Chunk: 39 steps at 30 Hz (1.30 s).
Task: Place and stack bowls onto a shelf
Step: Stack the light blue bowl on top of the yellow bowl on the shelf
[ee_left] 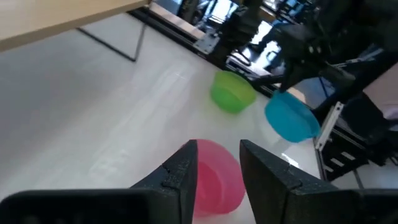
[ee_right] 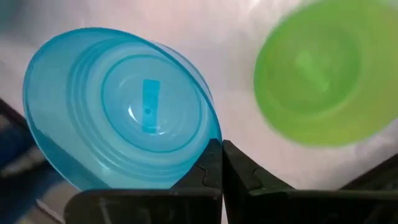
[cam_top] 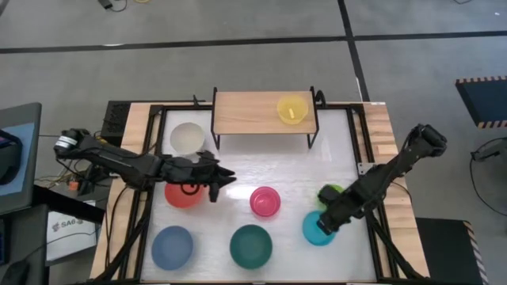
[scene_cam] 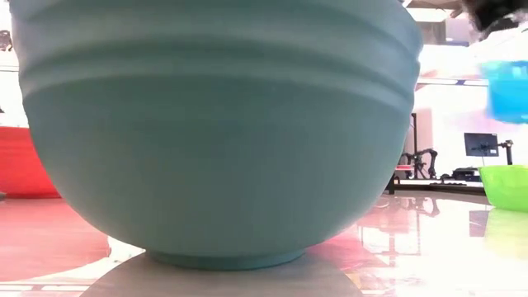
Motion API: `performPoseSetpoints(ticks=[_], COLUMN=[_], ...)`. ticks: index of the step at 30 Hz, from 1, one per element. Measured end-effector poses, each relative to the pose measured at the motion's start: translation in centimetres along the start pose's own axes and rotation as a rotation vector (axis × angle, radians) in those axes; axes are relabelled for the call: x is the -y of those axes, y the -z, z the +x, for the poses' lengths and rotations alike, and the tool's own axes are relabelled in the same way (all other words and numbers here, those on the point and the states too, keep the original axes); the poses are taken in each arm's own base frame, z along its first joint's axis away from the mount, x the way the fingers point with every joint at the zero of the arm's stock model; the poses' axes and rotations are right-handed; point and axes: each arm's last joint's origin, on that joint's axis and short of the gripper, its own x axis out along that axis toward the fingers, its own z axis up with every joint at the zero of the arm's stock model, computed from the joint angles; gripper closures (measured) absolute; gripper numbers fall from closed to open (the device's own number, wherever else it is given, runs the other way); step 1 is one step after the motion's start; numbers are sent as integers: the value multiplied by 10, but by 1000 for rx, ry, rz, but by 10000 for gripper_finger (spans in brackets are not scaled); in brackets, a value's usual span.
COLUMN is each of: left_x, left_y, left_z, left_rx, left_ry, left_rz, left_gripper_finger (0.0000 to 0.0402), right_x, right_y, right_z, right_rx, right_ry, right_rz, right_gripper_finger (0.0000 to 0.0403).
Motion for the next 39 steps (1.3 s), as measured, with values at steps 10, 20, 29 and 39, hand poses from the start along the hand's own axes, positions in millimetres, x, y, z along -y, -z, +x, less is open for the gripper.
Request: performPoseSetpoints(ticks=[10,20,29,39], left_x=[27,28,14,1], left_y=[-48,-73,-79,-88], left_z=[72,125,138,140], left_rx=[-102,-248,-268,-269], left_ry=[-53,-179,-237,-214], left_rz=[224,322,313,308], left_gripper_finger=[218,238,341,400], right_x=[-5,-21,-21,-25], right_y=[-68,-113,-117,-118], right_z=[-27,-44,-67,-80], right_rx=[297,449,502,531], right_ry=[67,132,120,82], right_rz=[130,80,-11,-58], right_gripper_finger=[385,385,384,382])
